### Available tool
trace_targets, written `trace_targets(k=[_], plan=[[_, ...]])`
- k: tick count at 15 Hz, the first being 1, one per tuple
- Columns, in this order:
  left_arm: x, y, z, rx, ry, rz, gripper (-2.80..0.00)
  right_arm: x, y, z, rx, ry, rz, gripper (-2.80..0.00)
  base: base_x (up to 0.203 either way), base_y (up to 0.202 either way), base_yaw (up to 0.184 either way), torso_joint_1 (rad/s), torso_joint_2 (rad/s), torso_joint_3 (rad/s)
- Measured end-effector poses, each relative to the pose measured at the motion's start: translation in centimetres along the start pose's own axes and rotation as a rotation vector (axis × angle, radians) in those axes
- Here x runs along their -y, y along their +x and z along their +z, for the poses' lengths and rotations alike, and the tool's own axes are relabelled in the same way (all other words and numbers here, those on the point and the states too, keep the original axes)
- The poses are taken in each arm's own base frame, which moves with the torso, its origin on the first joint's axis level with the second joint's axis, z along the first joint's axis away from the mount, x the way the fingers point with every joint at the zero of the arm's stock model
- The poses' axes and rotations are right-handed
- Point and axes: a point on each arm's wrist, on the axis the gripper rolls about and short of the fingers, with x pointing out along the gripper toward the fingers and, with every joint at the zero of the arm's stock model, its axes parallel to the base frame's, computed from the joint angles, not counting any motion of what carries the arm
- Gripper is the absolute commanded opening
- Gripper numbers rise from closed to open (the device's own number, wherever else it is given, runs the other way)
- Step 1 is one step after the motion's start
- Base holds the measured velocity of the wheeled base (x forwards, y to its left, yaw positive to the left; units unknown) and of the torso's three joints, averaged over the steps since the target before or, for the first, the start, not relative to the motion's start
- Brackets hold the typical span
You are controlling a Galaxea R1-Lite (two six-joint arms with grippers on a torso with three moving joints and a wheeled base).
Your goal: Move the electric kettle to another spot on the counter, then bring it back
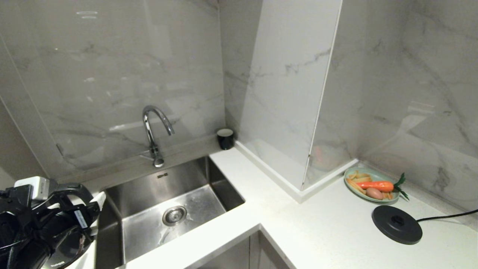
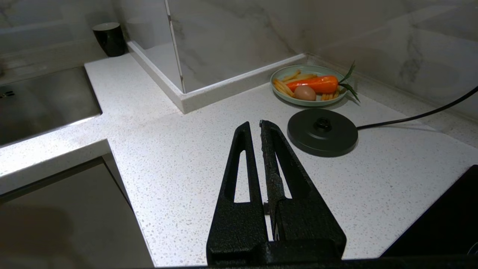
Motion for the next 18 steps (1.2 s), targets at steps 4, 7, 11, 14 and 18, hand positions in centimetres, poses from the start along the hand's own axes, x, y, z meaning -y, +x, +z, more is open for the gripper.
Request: trace_targets(k=[4,7,11,14,18], plan=[[0.4,-2.3,1.7,0.066,0.016,-0.031,0.0,0.0,0.0,0.0,0.0,0.0,0.0,-2.8,0.0,0.0,0.0,0.0,0.0,0.0],[0.5,-4.2,2.5,0.081,0.022,-0.047,0.0,0.0,0.0,0.0,0.0,0.0,0.001,-2.8,0.0,0.0,0.0,0.0,0.0,0.0],[0.7,-6.6,3.4,0.067,0.031,-0.079,0.0,0.0,0.0,0.0,0.0,0.0,0.001,-2.8,0.0,0.0,0.0,0.0,0.0,0.0],[0.7,-8.8,4.3,0.053,0.038,-0.108,0.0,0.0,0.0,0.0,0.0,0.001,0.001,-2.8,0.0,0.0,0.0,0.0,0.0,0.0],[0.3,-12.1,5.0,0.022,0.046,-0.12,0.0,0.0,0.0,0.0,0.0,0.001,0.001,-2.8,0.0,0.0,0.0,0.0,0.0,0.0]])
